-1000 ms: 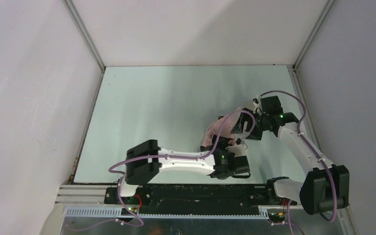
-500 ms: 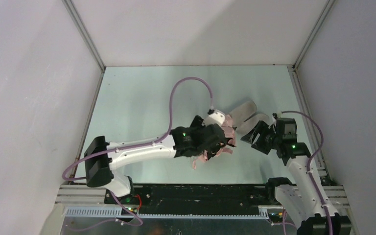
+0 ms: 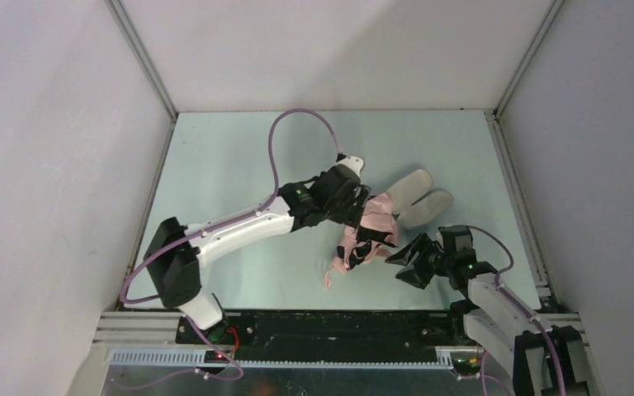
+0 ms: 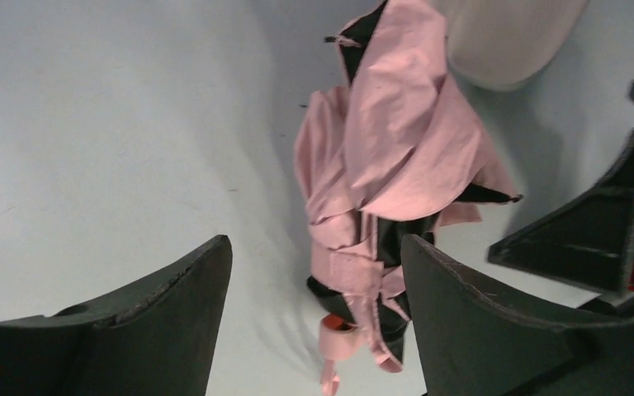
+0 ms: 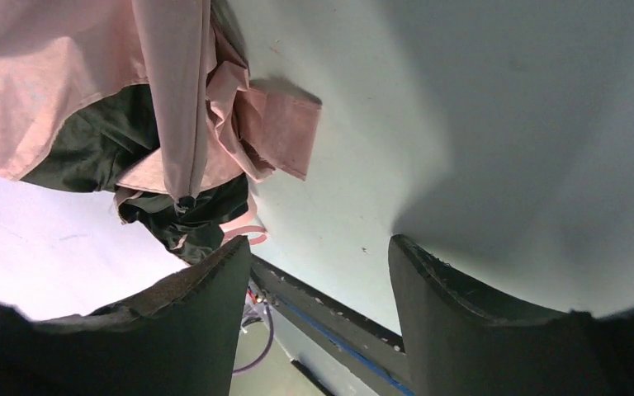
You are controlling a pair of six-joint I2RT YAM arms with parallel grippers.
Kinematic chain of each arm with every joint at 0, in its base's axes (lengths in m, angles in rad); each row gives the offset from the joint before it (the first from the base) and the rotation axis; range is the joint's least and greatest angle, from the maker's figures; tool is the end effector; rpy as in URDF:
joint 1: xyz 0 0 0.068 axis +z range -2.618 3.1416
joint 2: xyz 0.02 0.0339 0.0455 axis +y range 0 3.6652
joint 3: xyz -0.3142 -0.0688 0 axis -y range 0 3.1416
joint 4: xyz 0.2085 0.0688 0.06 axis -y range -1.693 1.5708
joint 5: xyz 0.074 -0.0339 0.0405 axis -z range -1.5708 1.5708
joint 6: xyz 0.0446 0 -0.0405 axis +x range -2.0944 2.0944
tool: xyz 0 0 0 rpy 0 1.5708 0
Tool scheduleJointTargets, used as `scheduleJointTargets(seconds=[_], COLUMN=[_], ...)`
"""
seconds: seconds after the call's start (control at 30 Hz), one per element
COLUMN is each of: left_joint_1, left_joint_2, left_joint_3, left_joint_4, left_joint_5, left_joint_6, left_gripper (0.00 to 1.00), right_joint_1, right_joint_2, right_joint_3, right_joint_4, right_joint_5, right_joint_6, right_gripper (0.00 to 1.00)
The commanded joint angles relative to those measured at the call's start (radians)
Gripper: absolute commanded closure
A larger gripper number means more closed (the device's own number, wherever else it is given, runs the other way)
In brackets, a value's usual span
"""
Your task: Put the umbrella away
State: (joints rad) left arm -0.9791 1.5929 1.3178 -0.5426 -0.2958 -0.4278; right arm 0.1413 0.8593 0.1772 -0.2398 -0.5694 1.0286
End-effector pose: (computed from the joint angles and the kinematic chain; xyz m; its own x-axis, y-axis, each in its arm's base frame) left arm 0.1913 -0.2614 0.3436 -0.6535 0.2610 -0.7105 0.4524 0.8872 -0.0902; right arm 0.0777 0.0353 0.1777 -0.7849 0.6170 0.0561 0.4480 0.5027 0.7393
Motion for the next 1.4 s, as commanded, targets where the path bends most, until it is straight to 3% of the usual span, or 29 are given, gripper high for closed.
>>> scheduleJointTargets(seconds=[0.0,0.33,0.5,0.87,1.17,1.27,1.37], left_joint_1=[0.019,0.06,0.071,0.071,0.071,0.07,0.071], left_joint_2=[0.078,0.263,0.304,0.364,0.413,0.444,0.465], left_joint_3=[0.067,0.16,0.172,0.169,0.147,0.151,0.152], left_joint_4=[0.076,0.109,0.129,0.148,0.182,0.188,0.191], left_joint_5=[0.153,0.251,0.277,0.279,0.279,0.276,0.259], left_joint_6=[-0.038,-0.1,-0.111,-0.125,-0.152,-0.169,-0.184], left_gripper=[0.2,0.17,0.16,0.17,0.25,0.3,0.37], right_joint_1=[0.067,0.092,0.094,0.126,0.154,0.158,0.158], right_joint_2=[0.05,0.007,0.002,0.206,0.373,0.408,0.443], right_joint_3=[-0.015,-0.127,-0.121,-0.035,0.005,0.018,0.027], right_joint_4=[0.152,0.19,0.168,0.182,0.23,0.23,0.29], right_joint_5=[0.074,0.211,0.255,0.301,0.33,0.349,0.356], right_joint_6=[0.219,0.605,0.715,0.754,0.772,0.761,0.729], right_gripper=[0.35,0.37,0.38,0.43,0.52,0.6,0.86])
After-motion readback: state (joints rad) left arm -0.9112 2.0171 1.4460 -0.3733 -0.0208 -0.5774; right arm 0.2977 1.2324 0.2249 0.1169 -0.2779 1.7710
